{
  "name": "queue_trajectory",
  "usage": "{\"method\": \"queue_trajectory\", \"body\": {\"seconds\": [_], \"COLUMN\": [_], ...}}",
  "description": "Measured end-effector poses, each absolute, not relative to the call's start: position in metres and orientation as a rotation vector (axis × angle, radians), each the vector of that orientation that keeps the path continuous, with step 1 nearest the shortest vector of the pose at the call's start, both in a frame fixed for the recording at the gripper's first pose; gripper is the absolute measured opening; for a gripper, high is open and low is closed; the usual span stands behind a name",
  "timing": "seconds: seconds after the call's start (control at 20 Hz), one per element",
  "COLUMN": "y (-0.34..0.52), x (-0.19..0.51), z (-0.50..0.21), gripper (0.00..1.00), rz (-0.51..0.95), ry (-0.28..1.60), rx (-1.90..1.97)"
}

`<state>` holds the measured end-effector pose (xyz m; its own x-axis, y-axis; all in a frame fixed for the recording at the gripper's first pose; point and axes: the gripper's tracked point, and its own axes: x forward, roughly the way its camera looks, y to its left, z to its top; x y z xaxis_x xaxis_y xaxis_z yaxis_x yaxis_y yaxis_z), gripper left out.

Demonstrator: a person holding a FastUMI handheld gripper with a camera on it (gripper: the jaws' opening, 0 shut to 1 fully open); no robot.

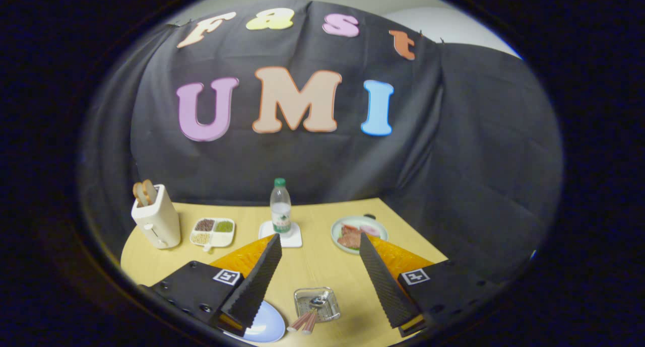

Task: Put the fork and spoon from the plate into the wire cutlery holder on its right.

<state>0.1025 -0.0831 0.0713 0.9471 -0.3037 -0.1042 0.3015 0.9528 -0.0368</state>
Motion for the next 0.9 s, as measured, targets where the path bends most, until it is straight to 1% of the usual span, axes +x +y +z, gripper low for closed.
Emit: {"method": "queue_trajectory", "body": {"seconds": [0.2, 0.35, 0.55, 0.9], "y": [-0.065, -0.056, -0.057, -0.041], "x": [0.088, 0.071, 0.058, 0.053], "z": [0.124, 0.145, 0.145, 0.142], "gripper": [0.98, 0.98, 0.98, 0.98], "rz": [-0.3, -0.284, -0.298, -0.267], "ry": [-0.038, -0.136, -0.146, -0.136], "rx": [-0.007, 0.06, 0.045, 0.027]}}
